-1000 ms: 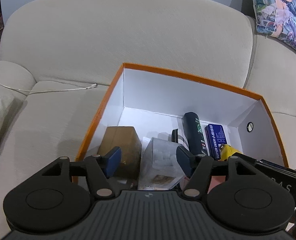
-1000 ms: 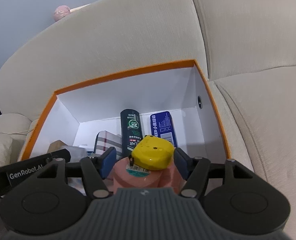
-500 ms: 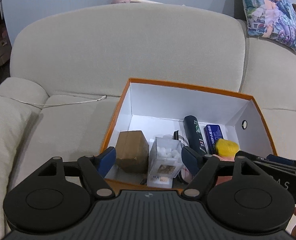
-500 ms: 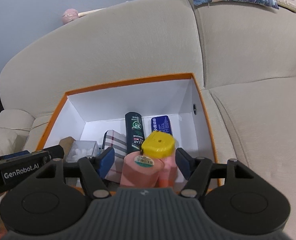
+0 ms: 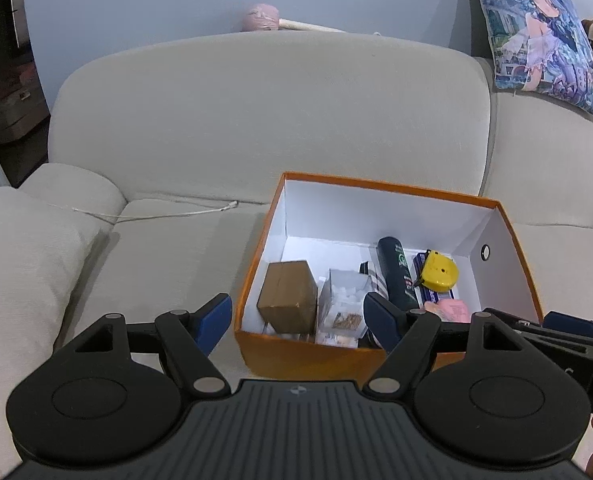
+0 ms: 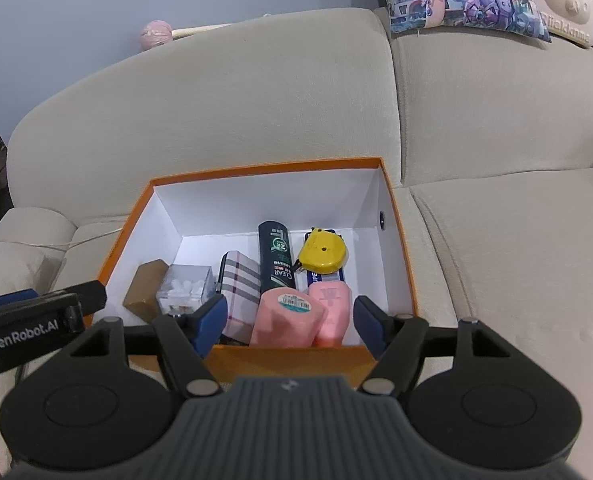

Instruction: Organize rigid objects

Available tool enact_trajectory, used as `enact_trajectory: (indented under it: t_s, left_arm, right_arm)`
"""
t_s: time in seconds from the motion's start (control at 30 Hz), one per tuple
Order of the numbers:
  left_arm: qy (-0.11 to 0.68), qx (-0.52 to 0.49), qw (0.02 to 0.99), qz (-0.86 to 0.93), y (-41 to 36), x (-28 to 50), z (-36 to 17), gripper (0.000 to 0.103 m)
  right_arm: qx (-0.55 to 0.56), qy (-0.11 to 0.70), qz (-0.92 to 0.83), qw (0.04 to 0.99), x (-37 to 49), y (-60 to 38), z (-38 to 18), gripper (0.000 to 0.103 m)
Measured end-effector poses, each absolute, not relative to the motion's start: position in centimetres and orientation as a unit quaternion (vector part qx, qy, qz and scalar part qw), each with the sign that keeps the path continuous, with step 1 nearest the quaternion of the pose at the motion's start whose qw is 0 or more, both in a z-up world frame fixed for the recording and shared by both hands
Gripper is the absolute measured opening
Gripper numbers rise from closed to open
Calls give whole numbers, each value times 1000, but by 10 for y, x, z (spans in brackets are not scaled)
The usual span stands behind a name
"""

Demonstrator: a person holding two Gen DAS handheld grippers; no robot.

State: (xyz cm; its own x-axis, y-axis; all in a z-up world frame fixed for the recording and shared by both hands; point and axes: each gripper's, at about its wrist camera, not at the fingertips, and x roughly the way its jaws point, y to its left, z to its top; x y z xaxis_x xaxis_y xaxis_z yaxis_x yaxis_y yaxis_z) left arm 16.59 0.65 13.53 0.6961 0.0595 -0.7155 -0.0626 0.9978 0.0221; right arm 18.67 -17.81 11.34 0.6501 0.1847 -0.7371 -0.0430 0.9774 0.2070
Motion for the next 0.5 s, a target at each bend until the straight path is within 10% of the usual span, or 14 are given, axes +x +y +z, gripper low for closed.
enact_trajectory:
  t_s: [0.5]
  left_arm:
    - [393,6,919,36,8,137,151,88]
  right_arm:
    - [55,442,64,893,160,-171,128,77]
